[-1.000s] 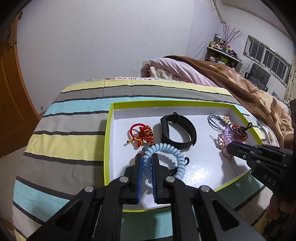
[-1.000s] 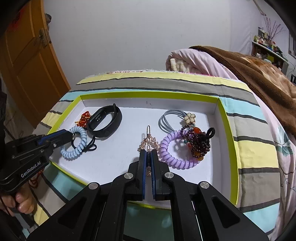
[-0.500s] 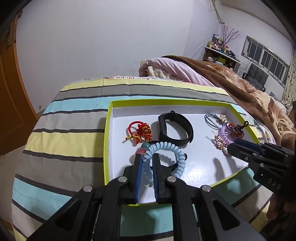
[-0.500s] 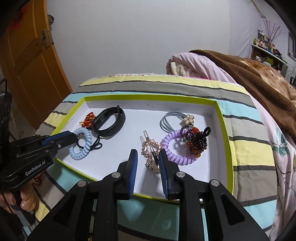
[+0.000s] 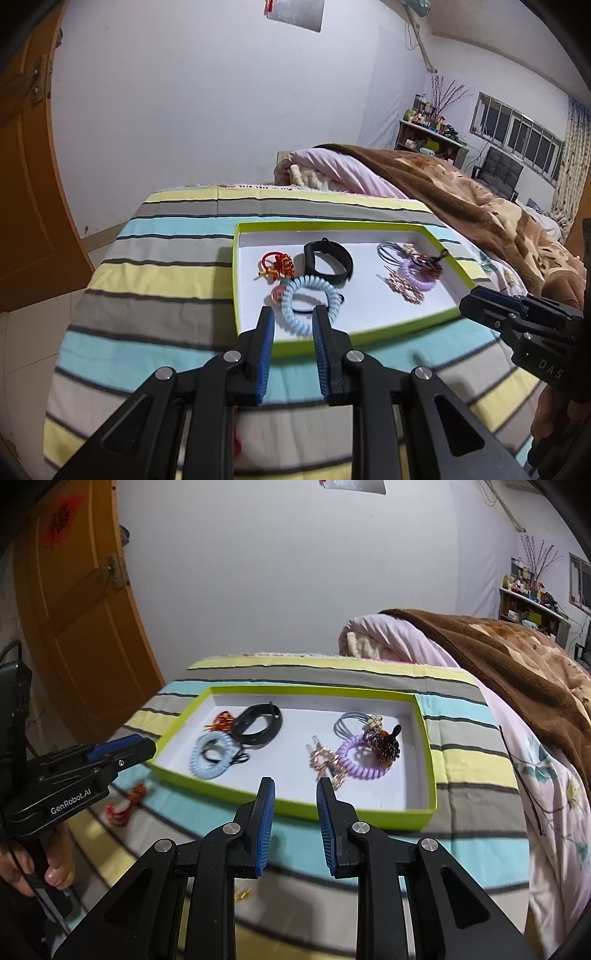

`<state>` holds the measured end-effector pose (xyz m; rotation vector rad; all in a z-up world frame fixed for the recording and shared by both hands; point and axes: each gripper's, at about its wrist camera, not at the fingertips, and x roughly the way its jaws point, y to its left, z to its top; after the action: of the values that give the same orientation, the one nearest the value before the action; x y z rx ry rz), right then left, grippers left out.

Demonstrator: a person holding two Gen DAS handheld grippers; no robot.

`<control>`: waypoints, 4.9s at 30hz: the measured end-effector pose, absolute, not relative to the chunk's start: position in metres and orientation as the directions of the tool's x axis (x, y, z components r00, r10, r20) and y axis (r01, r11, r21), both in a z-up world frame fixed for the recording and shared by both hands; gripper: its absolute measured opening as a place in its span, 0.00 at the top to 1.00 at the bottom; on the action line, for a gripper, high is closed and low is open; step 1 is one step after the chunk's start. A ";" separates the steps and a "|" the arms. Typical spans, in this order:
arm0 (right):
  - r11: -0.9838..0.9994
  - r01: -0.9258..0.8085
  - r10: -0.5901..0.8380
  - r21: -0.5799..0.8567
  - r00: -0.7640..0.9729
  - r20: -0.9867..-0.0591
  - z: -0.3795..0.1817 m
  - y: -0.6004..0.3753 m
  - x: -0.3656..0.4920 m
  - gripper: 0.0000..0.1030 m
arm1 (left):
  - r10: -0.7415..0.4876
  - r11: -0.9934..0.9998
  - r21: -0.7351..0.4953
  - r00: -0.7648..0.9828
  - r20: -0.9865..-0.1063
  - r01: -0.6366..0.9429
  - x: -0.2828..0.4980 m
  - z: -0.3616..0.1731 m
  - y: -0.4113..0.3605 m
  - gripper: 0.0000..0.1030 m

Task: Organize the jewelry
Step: 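Withdraw both tools from the box toward the remaining jewelry, then grasp the red knotted tassel with the left tool while the right tool grasps the gold-black clip, then carry the tassel and clip into the green box and open both tools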

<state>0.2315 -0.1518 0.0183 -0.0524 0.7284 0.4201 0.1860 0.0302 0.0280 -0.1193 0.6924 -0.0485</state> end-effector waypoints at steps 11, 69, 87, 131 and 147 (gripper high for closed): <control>0.908 -0.407 0.378 0.103 0.685 -0.622 0.029 -0.160 0.170 0.77 | -0.074 0.993 -0.122 0.795 -0.603 0.000 0.125 0.039 0.031 0.78; 0.893 -0.438 0.370 0.106 0.581 -0.725 -0.024 -0.132 0.160 0.58 | -0.060 0.997 -0.076 0.730 -0.681 0.011 0.125 -0.009 0.058 0.65; 0.897 -0.439 0.303 0.041 0.547 -0.780 -0.039 -0.110 0.186 0.64 | -0.048 0.997 -0.075 0.651 -0.758 -0.014 0.158 -0.024 0.059 0.65; 0.909 -0.410 0.347 0.066 0.663 -0.663 0.021 -0.149 0.155 0.76 | -0.159 0.986 -0.131 0.779 -0.606 0.099 0.112 0.043 0.015 0.96; 0.914 -0.402 0.337 0.047 0.692 -0.638 0.034 -0.156 0.199 0.76 | -0.173 0.985 -0.095 0.782 -0.599 0.145 0.161 0.051 -0.005 0.96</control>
<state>0.1995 -0.1556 0.0335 -0.0986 0.6924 0.4136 0.1606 -0.0047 0.0508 -0.0447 0.6507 -0.1720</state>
